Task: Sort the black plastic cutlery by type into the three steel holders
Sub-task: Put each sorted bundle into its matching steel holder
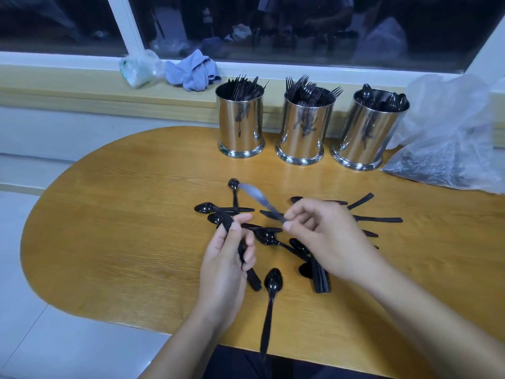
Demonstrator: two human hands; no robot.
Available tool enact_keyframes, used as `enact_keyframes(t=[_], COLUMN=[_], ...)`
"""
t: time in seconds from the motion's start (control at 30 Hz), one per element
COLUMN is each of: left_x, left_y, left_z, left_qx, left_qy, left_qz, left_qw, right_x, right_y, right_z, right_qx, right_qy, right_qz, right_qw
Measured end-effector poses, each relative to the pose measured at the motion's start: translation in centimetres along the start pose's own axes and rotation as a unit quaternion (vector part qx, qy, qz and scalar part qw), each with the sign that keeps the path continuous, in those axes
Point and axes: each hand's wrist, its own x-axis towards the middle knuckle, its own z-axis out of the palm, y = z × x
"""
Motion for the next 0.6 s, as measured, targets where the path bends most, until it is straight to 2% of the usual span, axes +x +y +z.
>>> enact_keyframes(t=[0.13,0.2,0.23,0.3,0.4,0.5,0.6], left_x=[0.0,0.2,0.4,0.8,1.4,1.4,1.5], left_y=[0.3,0.5,0.7,0.9,0.6,0.4,0.3], left_z=[0.6,0.5,0.3,-0.3,-1.5,-2.3,-2.2], left_qx=[-0.031,-0.05,-0.065,-0.096,-0.143,-0.151,-0.128], left_qy=[-0.008,0.002,0.003,0.009,0.018,0.009,-0.001], left_qz=[-0.019,-0.031,-0.031,-0.03,-0.056,-0.074,-0.07], left_qw=[0.999,0.998,0.997,0.995,0.988,0.986,0.989], right_x=[-2.1,-2.0,-1.7,-0.4,2.4,4.5,5.4], right_y=[-1.5,-1.4,-1.0,0.7,4.1,6.5,7.7], right_z=[2.3,2.5,2.4,1.9,0.4,-1.3,-2.3], right_qx=[0.093,0.082,0.054,-0.037,-0.171,-0.248,-0.269], right_qy=[-0.092,-0.111,-0.097,-0.021,0.068,0.075,0.054], right_qz=[-0.006,-0.022,-0.03,-0.033,-0.012,0.019,0.04], right_qw=[0.991,0.99,0.993,0.999,0.983,0.966,0.961])
